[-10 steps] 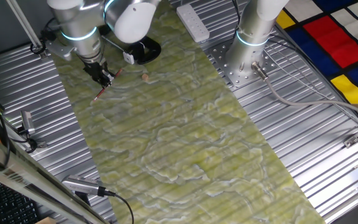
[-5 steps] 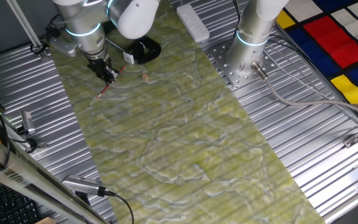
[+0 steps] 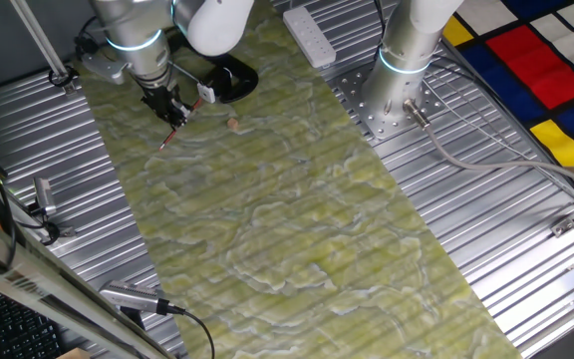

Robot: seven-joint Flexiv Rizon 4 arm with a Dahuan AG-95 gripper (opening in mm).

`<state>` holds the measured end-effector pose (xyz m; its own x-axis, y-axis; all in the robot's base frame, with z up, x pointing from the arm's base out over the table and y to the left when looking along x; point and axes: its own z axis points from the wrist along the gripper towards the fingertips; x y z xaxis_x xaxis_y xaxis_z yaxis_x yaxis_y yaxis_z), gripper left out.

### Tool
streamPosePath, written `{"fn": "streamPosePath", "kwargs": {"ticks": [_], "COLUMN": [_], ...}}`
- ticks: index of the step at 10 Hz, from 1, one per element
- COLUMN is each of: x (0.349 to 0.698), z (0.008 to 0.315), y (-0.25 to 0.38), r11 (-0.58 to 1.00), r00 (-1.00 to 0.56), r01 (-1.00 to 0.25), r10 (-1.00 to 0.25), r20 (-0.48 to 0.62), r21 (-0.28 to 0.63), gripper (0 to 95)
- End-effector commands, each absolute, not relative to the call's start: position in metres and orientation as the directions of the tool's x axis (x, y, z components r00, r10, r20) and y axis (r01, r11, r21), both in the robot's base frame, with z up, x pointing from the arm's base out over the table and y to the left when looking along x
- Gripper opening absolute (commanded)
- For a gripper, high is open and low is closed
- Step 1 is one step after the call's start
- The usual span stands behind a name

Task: Insert the pencil into the pencil sharpener

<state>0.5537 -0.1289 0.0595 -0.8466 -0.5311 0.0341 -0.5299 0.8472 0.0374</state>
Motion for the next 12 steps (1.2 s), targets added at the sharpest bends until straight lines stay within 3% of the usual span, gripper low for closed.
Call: {"fn": "streamPosePath", "kwargs": {"ticks": [1, 12], "x": [0.552, 0.533], "z": [0.059, 0.058], "y": [-0.13, -0.144], "r11": [0.846, 0.85], "r00": [-0.846, -0.849], "r01": [-0.531, -0.525], "r10": [-0.532, -0.527], "r20": [0.035, 0.044], "r21": [0.038, 0.048], "gripper": [0.0, 0.0]}}
